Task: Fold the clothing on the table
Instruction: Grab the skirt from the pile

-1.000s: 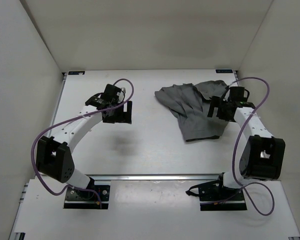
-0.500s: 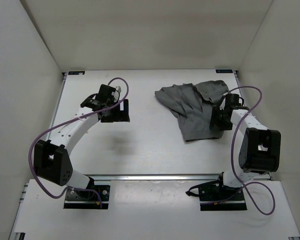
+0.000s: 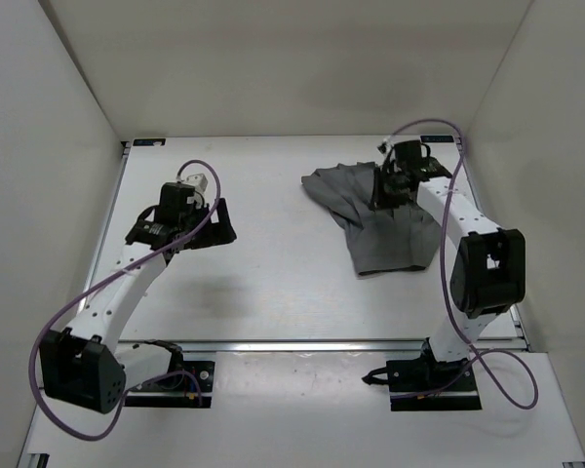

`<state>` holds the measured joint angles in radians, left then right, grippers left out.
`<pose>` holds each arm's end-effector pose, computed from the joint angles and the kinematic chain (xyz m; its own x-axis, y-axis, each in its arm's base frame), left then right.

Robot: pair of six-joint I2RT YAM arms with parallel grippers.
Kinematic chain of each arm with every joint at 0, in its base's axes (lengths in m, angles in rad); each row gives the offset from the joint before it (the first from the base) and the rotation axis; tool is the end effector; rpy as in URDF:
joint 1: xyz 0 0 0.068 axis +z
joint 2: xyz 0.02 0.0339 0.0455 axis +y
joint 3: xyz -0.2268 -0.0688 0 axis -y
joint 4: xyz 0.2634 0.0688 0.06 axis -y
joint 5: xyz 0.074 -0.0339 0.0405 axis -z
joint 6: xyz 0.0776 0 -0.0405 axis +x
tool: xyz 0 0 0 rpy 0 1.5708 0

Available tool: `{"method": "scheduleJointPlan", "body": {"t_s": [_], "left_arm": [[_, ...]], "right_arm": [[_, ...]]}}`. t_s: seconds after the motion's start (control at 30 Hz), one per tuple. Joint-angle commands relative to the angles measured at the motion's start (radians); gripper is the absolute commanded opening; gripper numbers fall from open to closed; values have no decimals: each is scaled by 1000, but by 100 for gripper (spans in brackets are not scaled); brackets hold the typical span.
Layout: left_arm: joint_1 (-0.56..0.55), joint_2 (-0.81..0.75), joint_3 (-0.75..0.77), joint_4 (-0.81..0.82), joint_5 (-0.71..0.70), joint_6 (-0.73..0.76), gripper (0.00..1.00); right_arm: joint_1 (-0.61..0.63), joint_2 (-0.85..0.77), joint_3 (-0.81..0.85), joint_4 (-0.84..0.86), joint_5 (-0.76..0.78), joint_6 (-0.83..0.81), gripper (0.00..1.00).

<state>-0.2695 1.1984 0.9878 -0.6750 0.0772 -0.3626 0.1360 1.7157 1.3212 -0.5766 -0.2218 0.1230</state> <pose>0.2908 -0.0865 0.2112 -0.8087 -0.1435 -0.5705 0.0274 0.9595 -0.2803 0.3974 0.0716 0.1685 -0.8430 0.0054 -0.5378 -0.1530 0.9562 0.2495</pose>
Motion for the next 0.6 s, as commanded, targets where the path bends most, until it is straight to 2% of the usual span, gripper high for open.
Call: {"method": "scheduleJointPlan", "body": {"t_s": [0.0,0.1,0.13,0.17,0.2,0.23,0.33,0.4,0.47,0.57], "left_arm": [[13,-75,-23,92,21,-13,98],[15,-77,-11,100,18,-3,99],[15,-76,5,94,13,-1,99],[18,-79,15,86,15,1,99],[10,-77,21,94,15,1,99],[4,-80,23,100,16,4,99],[-4,-88,-4,104,26,-6,99],[-7,-99,-15,104,32,-16,99],[-8,-109,-41,104,36,-25,98],[-1,-120,-63,101,38,-35,99]], "right_arm": [[124,-59,180,0,-74,-26,0],[209,-87,298,-26,46,-58,0],[215,-82,331,-64,77,-62,5],[209,-77,328,-101,96,-68,13],[195,-87,313,-117,131,-68,32],[176,-105,261,-140,168,-68,46],[97,-158,91,-154,222,-52,74],[38,-194,-14,-137,220,-42,79],[-25,-254,-141,-105,219,-55,88],[-64,-292,-273,-36,266,-83,92]]}}
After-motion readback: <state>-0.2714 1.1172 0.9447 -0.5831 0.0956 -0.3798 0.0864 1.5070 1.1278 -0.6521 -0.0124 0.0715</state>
